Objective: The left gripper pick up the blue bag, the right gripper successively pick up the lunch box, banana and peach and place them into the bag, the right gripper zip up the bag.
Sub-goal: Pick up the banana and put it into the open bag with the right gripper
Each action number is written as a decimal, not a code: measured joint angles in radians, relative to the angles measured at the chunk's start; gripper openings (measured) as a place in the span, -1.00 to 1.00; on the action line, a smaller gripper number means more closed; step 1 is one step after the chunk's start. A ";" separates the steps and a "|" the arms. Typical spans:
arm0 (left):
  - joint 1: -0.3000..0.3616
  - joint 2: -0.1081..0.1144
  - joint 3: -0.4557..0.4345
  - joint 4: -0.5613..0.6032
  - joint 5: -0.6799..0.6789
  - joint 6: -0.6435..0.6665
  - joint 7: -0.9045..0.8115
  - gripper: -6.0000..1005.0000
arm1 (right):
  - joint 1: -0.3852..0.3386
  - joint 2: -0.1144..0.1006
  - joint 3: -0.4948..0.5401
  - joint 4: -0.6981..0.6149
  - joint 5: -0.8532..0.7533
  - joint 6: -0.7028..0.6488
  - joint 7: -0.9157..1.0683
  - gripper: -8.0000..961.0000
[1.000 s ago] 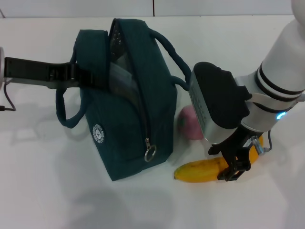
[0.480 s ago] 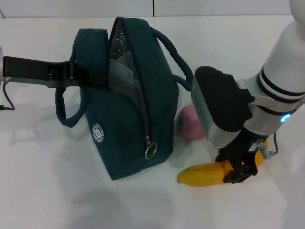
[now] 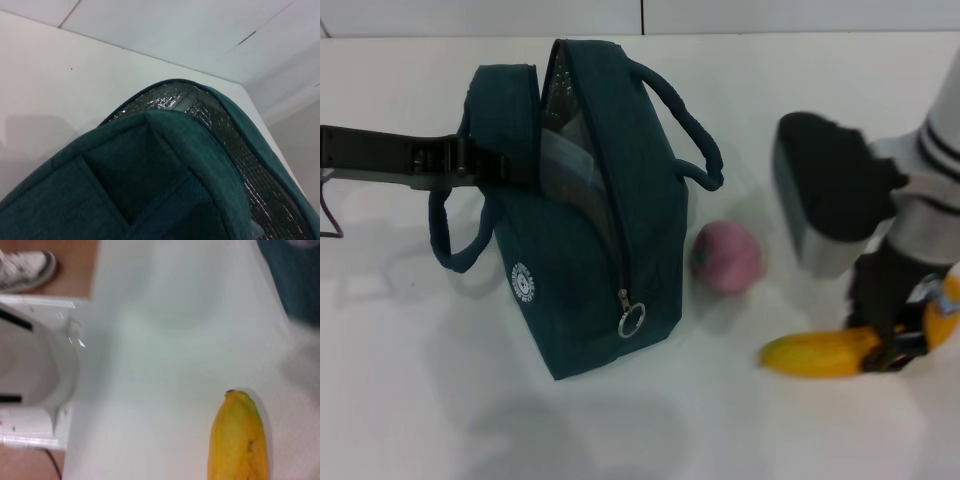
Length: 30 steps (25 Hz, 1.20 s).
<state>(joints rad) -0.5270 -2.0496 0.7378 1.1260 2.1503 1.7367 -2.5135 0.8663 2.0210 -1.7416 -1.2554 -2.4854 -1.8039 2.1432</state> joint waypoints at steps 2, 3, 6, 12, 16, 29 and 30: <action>0.000 0.000 0.000 0.002 0.000 0.001 0.001 -0.92 | -0.001 -0.001 0.027 -0.001 -0.044 -0.029 0.015 -0.14; -0.001 0.001 0.000 0.003 0.000 0.001 0.001 -0.92 | -0.001 -0.001 0.058 -0.001 -0.087 -0.055 0.026 -0.14; -0.003 0.001 0.000 0.002 0.000 0.001 0.002 -0.92 | -0.004 -0.004 0.132 -0.001 -0.164 -0.098 0.039 -0.14; -0.009 0.000 0.000 0.000 0.000 0.001 0.003 -0.92 | 0.005 -0.009 0.303 0.003 -0.358 -0.106 0.075 -0.14; -0.013 -0.001 0.000 0.000 0.000 0.001 0.004 -0.92 | 0.006 -0.009 0.380 0.008 -0.427 -0.017 0.090 -0.14; -0.018 -0.003 0.000 -0.003 -0.001 0.000 0.004 -0.92 | -0.018 -0.001 0.448 -0.128 -0.317 0.284 0.142 -0.14; -0.018 -0.003 0.000 -0.003 -0.001 -0.001 0.004 -0.92 | -0.026 0.000 0.457 -0.149 -0.280 0.306 0.142 -0.14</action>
<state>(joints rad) -0.5445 -2.0526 0.7378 1.1228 2.1493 1.7361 -2.5095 0.8407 2.0206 -1.2849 -1.4048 -2.7650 -1.4976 2.2856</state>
